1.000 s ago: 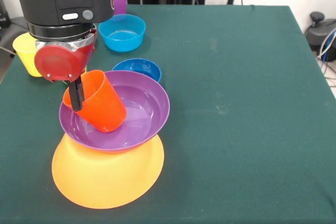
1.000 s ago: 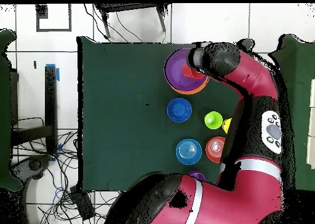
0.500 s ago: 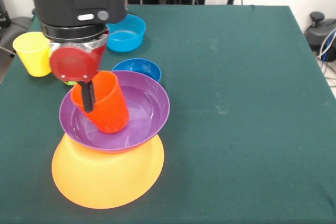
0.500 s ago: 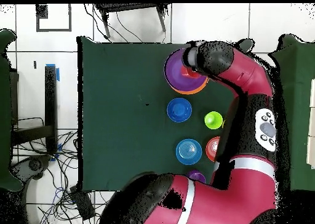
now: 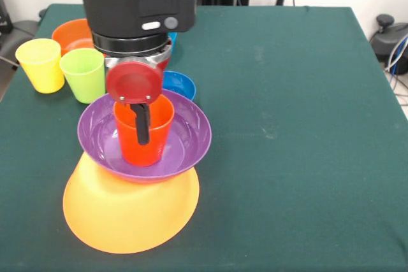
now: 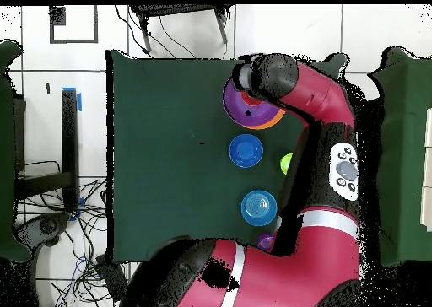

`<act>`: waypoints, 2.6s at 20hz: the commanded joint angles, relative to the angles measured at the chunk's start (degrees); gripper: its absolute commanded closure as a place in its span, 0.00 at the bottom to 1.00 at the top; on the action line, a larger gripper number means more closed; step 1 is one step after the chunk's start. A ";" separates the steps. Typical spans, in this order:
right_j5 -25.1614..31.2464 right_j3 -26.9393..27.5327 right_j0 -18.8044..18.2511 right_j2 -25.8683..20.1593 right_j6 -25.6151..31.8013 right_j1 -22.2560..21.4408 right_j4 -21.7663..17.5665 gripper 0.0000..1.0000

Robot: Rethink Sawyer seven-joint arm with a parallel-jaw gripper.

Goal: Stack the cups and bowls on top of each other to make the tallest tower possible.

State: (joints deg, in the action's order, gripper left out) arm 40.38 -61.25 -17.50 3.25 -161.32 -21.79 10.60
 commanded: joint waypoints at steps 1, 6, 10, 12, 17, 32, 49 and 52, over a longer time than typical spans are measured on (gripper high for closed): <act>4.63 0.10 0.92 -2.91 3.83 1.50 -2.91 0.00; 4.24 0.74 0.89 -2.97 4.43 1.86 -3.16 0.00; 7.00 1.33 0.82 -2.83 3.77 1.73 -2.60 0.00; 7.42 0.92 0.75 -2.59 3.45 1.19 -2.45 0.00; 7.34 -0.37 0.53 -2.50 3.43 0.16 -2.40 0.00; 3.96 0.86 0.50 -1.73 3.19 0.86 -3.23 1.00; 8.37 1.74 -5.56 -2.73 11.10 -1.57 -4.77 1.00; 8.94 2.72 -5.83 -2.95 10.90 -1.27 -5.00 1.00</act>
State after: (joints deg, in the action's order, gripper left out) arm 42.47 -59.78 -22.31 3.87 -161.32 -22.55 9.91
